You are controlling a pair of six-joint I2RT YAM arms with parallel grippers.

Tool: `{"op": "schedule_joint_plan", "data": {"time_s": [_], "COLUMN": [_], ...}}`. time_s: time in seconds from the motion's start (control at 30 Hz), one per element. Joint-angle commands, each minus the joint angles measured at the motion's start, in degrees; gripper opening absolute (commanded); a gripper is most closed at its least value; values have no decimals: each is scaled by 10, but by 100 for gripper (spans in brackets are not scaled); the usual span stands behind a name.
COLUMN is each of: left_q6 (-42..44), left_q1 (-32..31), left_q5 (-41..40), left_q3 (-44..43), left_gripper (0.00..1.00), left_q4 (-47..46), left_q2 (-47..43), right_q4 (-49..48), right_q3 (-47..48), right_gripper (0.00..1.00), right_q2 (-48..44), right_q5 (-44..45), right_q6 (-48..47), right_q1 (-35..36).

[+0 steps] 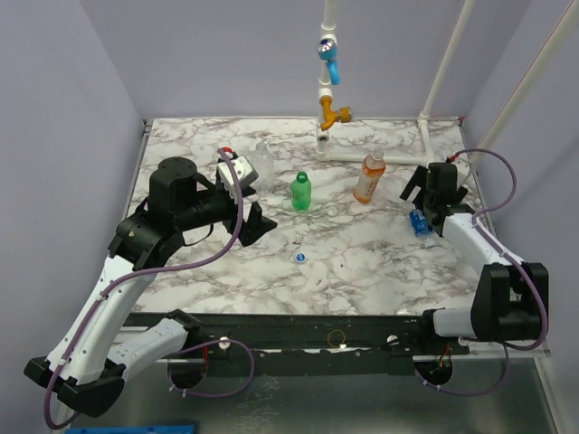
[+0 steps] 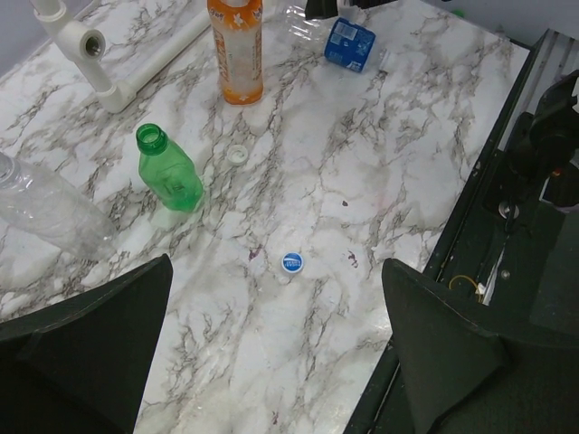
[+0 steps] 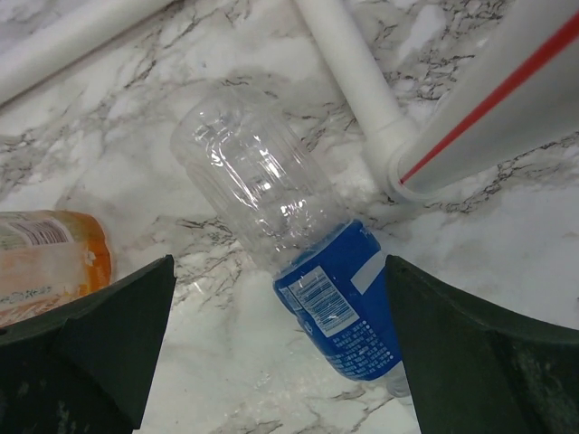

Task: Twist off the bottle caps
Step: Pick up the plastic bottle at the center of the board.

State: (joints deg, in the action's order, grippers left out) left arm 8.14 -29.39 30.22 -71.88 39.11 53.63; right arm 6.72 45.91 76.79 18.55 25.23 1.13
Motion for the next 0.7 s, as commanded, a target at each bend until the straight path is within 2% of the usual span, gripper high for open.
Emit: {"op": "schedule_joint_plan", "data": {"time_s": [0.0, 0.27, 0.43, 0.53, 0.67], "left_q6": [-12, -15, -16, -18, -17], "left_q1": [-1, -1, -1, -1, -1], "left_q5": [23, 32, 38, 43, 56], "left_q3": [-12, -17, -18, -20, -20], "left_gripper": [99, 99, 99, 99, 99], "left_q4": [0, 0, -1, 0, 0], "left_q2": [-12, -10, -6, -3, 0], "right_q4": [13, 57, 48, 45, 47], "right_q3": [0, 17, 2, -10, -26], "right_gripper": [100, 100, 97, 89, 69], "right_q2": [27, 114, 109, 91, 60], "right_q5": [14, 35, 9, 2, -10], "right_q6": [4, 27, 34, 45, 61], "right_q1": [-2, -1, 9, 14, 24]}}
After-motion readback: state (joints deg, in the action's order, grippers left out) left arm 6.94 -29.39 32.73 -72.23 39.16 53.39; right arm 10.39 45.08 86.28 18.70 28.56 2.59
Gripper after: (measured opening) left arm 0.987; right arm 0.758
